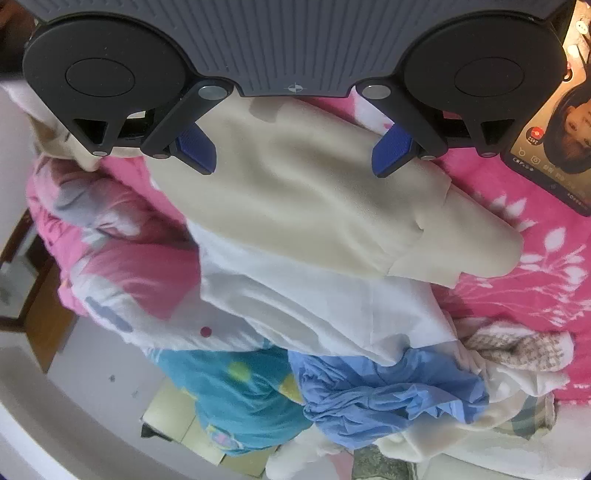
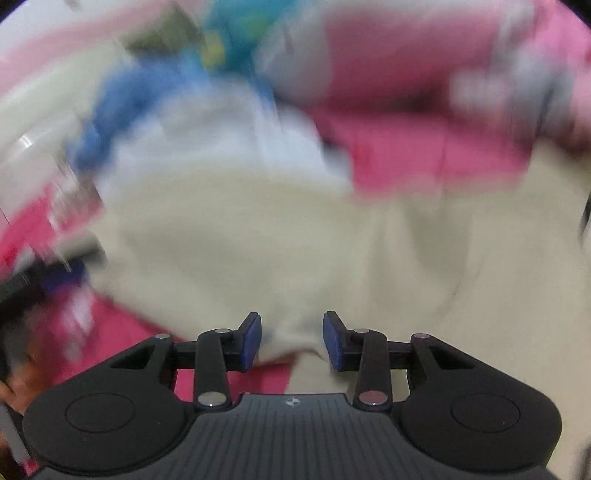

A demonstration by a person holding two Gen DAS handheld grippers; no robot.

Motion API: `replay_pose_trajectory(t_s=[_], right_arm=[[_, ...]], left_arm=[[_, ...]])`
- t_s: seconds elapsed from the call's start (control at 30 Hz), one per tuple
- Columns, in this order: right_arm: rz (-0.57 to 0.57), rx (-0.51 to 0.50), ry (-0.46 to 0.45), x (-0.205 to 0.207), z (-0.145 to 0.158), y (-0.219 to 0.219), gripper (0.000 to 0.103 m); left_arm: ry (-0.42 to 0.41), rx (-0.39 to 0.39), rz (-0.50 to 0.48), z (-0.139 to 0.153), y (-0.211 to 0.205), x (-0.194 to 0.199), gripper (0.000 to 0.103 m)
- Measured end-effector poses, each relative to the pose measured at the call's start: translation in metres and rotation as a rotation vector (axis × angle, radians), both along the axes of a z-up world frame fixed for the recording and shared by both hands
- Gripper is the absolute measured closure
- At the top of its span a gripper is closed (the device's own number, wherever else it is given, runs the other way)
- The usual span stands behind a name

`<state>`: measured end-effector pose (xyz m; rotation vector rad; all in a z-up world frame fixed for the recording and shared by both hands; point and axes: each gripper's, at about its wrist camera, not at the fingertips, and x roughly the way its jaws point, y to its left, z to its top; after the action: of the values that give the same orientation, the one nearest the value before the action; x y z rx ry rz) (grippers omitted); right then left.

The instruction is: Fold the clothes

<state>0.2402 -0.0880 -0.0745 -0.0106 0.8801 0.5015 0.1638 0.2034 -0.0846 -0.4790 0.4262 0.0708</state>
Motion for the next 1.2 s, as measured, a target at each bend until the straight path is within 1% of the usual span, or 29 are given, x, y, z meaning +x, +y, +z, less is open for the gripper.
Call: replay_pose_trajectory(t_s=[0.07,0.1,0.17,0.27,0.33,0.43,0.47,0.53,0.63,0.73,0.8,0.87,0.97,1.03,1.1,1.2], right_arm=[[-0.022,0.002,-0.054,-0.006,0.001,0.004,0.064],[-0.036,0.001,-0.055,-0.008,0.007,0.006,0.064],[-0.042,0.042,-0.085,-0.018,0.019,0.003,0.064],[-0.063,0.061,-0.142,-0.037,0.034,-0.009,0.064],[-0.089,0.077,-0.160,-0.045,0.036,-0.018,0.064],[-0.170,0.078,-0.126,-0.046,0.027,-0.032,0.064],[-0.200,0.102,-0.095,-0.047,0.025,-0.038,0.064],[-0.235,0.172,-0.071,-0.056,0.025,-0.051,0.064],[-0.279,0.216,-0.082,-0.078,0.034,-0.071,0.064],[-0.330,0.208,-0.131,-0.099,0.050,-0.096,0.064],[-0.360,0.192,-0.172,-0.109,0.060,-0.113,0.064],[-0.387,0.168,-0.205,-0.114,0.067,-0.130,0.064],[-0.413,0.125,-0.211,-0.102,0.072,-0.146,0.064],[-0.395,0.101,-0.203,-0.083,0.074,-0.147,0.065],[-0.367,0.081,-0.196,-0.055,0.074,-0.144,0.065],[-0.336,0.051,-0.184,-0.003,0.069,-0.141,0.065]], left_arm=[[0.001,0.004,0.004,-0.001,0.000,0.000,0.011],[-0.001,0.003,0.005,0.000,0.001,0.000,0.011],[-0.004,0.004,0.007,0.000,0.001,-0.001,0.011],[-0.008,0.011,0.011,0.002,0.000,-0.001,0.011],[-0.010,0.019,0.019,0.003,-0.001,-0.001,0.011],[-0.026,0.036,0.028,0.005,-0.003,-0.004,0.011],[-0.035,0.041,0.029,0.006,-0.004,-0.006,0.011],[-0.063,0.051,0.025,0.009,-0.005,-0.010,0.011],[-0.110,0.074,0.014,0.013,-0.008,-0.015,0.011],[-0.153,0.106,-0.027,0.020,-0.017,-0.022,0.010],[-0.181,0.119,-0.087,0.024,-0.028,-0.028,0.009],[-0.189,0.149,-0.170,0.030,-0.049,-0.027,0.009],[-0.173,0.220,-0.273,0.037,-0.089,-0.014,0.009],[-0.151,0.254,-0.341,0.038,-0.113,0.001,0.009],[-0.103,0.252,-0.345,0.030,-0.118,0.015,0.009],[-0.027,0.246,-0.343,0.018,-0.124,0.035,0.010]])
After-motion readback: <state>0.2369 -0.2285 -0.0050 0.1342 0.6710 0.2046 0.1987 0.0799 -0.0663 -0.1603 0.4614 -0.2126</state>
